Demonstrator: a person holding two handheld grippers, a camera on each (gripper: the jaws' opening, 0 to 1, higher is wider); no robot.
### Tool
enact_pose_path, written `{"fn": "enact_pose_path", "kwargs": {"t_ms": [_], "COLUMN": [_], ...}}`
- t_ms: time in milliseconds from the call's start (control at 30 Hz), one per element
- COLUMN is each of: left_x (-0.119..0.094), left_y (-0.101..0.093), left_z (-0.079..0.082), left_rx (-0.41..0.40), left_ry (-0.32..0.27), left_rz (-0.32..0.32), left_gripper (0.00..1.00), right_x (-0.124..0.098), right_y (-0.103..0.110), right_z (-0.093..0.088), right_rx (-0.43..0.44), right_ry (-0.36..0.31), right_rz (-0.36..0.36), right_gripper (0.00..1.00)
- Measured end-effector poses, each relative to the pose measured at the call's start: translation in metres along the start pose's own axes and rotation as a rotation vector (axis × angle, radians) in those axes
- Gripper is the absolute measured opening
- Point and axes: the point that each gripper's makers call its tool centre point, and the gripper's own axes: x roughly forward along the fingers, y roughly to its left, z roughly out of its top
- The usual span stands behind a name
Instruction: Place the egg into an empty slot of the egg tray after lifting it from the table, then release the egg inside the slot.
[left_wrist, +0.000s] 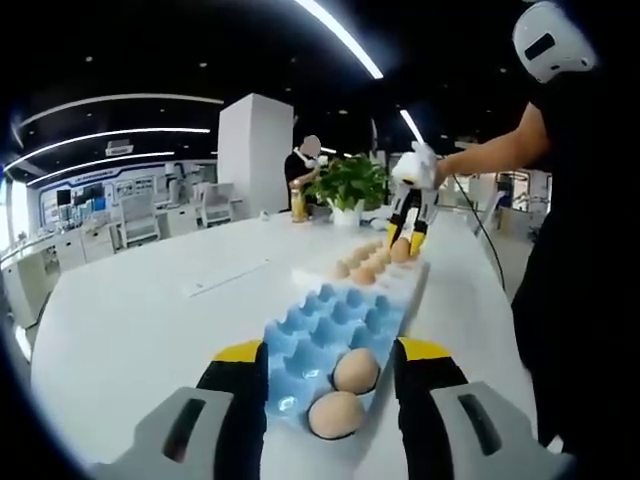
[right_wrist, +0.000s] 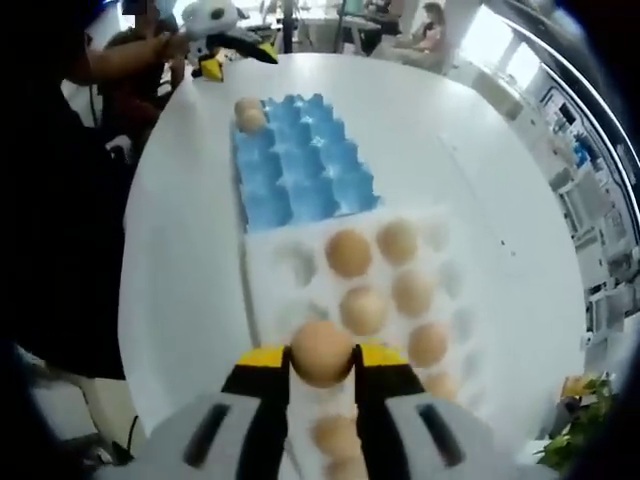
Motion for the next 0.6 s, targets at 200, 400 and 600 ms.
{"fn": "enact_pose_path", "kwargs": {"t_ms": [200, 400, 600], "left_x": [0.0, 0.0, 0.0], "left_y": [0.003, 0.002, 0.002], "left_z": [0.002, 0.002, 0.001], "left_rx": [0.003, -0.001, -0.003], "left_ry": [-0.008, -0.007, -0.007], "left_rz": [0.009, 0.007, 0.005], "left_gripper": [0.52, 0.53, 0.52], "right_x": [0.004, 0.008, 0.013], "right_y": [0.003, 0.007, 0.012], "right_z": [0.015, 0.027, 0.038], "right_rx": [-0.03, -0.06, -0.087], "right_ry": [-0.014, -0.028, -0.036], "right_rz": [0.014, 0.028, 0.041], "right_gripper": [0.24, 0.24, 0.24]}}
